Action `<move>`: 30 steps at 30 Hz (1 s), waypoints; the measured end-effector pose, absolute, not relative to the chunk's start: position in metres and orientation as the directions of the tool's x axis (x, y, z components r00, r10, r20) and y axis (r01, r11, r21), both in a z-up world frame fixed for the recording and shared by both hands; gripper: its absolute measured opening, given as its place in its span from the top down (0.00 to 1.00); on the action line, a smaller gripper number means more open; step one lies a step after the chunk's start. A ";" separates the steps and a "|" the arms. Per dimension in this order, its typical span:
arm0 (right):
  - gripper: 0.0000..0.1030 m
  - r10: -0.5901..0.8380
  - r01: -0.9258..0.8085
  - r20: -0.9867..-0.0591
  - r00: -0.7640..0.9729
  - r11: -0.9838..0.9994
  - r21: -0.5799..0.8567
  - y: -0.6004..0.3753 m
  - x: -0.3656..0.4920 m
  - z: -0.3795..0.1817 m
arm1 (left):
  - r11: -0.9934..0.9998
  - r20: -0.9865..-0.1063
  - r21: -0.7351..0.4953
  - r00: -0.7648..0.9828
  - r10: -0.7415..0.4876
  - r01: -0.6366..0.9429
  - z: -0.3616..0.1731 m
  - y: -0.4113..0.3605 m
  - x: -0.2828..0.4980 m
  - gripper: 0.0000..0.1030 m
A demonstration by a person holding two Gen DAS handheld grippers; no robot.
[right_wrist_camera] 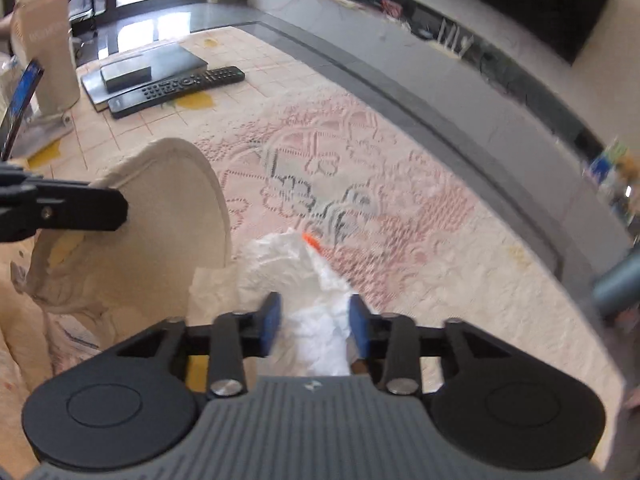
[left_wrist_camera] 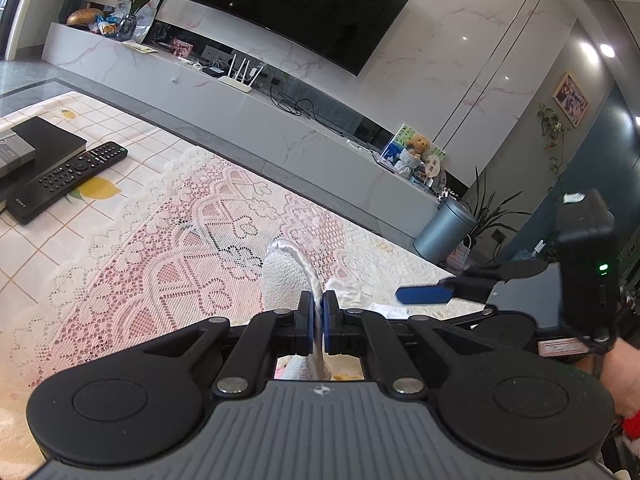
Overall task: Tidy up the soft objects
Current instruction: 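Carry the beige pad and white bag in both tools over the orange box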
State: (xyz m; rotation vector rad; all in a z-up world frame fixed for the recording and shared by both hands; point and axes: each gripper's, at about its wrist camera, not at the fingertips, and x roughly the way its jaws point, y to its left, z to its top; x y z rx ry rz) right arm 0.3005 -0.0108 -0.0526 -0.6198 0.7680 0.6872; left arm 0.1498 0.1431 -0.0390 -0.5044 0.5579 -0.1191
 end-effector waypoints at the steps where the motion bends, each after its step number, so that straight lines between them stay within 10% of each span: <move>1: 0.34 0.334 -0.763 -0.790 0.514 0.600 -0.243 -0.009 0.303 -0.048 | 0.872 -0.477 -0.488 0.845 -0.242 -0.025 -0.039 0.143 0.150 0.96; 8: 0.20 0.235 -0.815 -0.903 0.360 0.551 -0.181 0.013 0.349 -0.071 | 0.872 -0.477 -0.489 0.846 -0.239 -0.029 -0.038 0.143 0.148 0.96; 17: 0.85 0.318 -0.809 -0.910 0.267 0.588 -0.032 0.005 0.347 -0.066 | 0.866 -0.478 -0.498 0.846 -0.238 -0.038 -0.040 0.147 0.149 0.95; 30: 0.86 0.436 -0.665 -0.704 0.561 0.744 -0.069 -0.057 0.284 0.032 | 0.886 -0.414 -0.464 0.884 -0.216 -0.001 0.000 0.135 0.125 0.96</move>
